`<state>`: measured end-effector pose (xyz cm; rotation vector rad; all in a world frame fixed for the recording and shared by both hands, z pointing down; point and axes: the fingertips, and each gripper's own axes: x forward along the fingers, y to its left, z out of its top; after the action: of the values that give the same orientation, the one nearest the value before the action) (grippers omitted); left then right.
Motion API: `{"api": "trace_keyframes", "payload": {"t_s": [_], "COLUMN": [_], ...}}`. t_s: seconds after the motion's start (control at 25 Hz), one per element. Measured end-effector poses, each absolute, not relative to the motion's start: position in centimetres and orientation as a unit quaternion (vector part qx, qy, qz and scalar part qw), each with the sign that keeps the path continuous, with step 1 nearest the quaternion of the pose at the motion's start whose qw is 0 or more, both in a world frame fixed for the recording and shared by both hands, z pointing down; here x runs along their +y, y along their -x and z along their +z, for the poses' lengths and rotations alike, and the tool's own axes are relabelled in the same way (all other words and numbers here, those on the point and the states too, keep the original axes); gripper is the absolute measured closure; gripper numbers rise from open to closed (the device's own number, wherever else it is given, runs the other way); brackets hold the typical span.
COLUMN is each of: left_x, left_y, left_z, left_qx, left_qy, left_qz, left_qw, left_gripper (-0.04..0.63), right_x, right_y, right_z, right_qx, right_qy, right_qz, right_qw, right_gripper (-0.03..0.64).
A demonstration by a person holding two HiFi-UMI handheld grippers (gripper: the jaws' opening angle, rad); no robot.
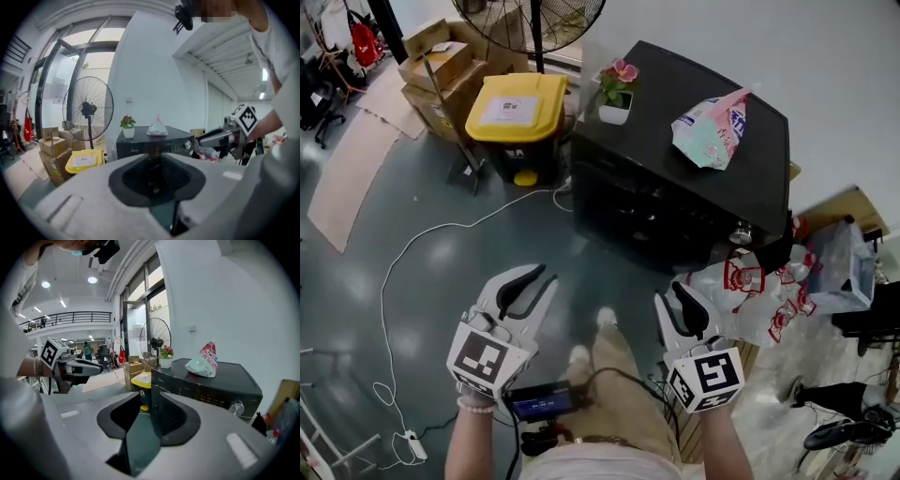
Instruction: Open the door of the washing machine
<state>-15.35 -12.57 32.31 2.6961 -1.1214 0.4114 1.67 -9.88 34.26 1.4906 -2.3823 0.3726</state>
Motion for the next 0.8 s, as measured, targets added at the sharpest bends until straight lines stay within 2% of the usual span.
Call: {"api": "trace_keyframes", "payload": {"t_s": [0.44,0.8], "left_x": [-18.7,-23.4], "left_y": [12.4,11.5], "left_z": [36.8,42.2], "left_qx": [-0.368,-0.362], "left_qy": [-0.911,-0.909], "left_qz": [0.170,0.193], "left_qw": [0.069,0.076], "left_gripper": [0.502,0.488], "right_x": [-15.1,-18.5], "right_y": [-3.4,-4.9], "right_z": [37.5,40.7], "right_qx": [-0.841,-0.838], "right_qy": [-0.490,-0.485], "right_qz": [0.151,0.165], "right_qw": [0.172,0.186], "right_gripper": [0.506,0.506]}}
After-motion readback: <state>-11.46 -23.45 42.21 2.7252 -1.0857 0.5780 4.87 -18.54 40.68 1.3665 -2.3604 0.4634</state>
